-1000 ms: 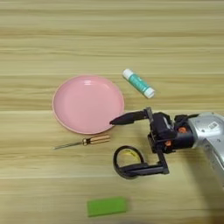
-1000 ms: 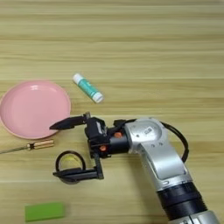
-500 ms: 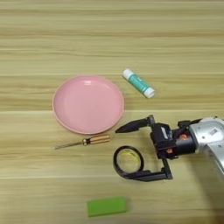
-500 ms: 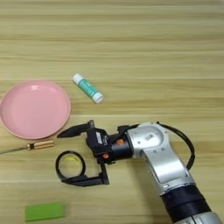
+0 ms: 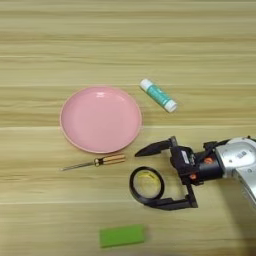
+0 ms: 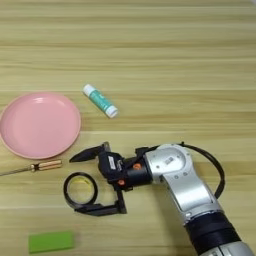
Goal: Move the objects on the table
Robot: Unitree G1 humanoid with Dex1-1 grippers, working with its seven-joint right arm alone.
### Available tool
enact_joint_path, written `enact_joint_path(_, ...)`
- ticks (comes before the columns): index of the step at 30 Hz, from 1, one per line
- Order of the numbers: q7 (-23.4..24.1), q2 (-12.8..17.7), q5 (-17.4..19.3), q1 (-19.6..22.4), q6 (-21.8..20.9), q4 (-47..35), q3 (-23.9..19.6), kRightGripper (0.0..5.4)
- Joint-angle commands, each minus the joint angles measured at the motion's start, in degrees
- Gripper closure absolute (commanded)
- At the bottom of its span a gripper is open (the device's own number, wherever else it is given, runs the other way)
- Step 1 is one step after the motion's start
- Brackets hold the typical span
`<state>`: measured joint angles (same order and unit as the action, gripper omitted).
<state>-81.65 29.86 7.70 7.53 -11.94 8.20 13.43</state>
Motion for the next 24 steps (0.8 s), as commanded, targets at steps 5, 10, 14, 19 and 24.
enact_joint_path(5,3.5,1.9,-2.5,3.5,-2.7,0.6,-0.3,0.04)
enact_joint_path(10,4.3,1.9,-3.9,3.7,-3.8,2.1,0.2,0.04)
enact_joint_path(14,5.7,1.8,-5.6,4.0,-4.4,3.6,0.9,0.04)
enact_joint_path(19,6.0,1.9,-5.8,4.2,-4.7,4.3,1.5,0.04)
enact_joint_path(24,6.1,1.8,-5.6,4.3,-4.8,4.4,1.6,0.61)
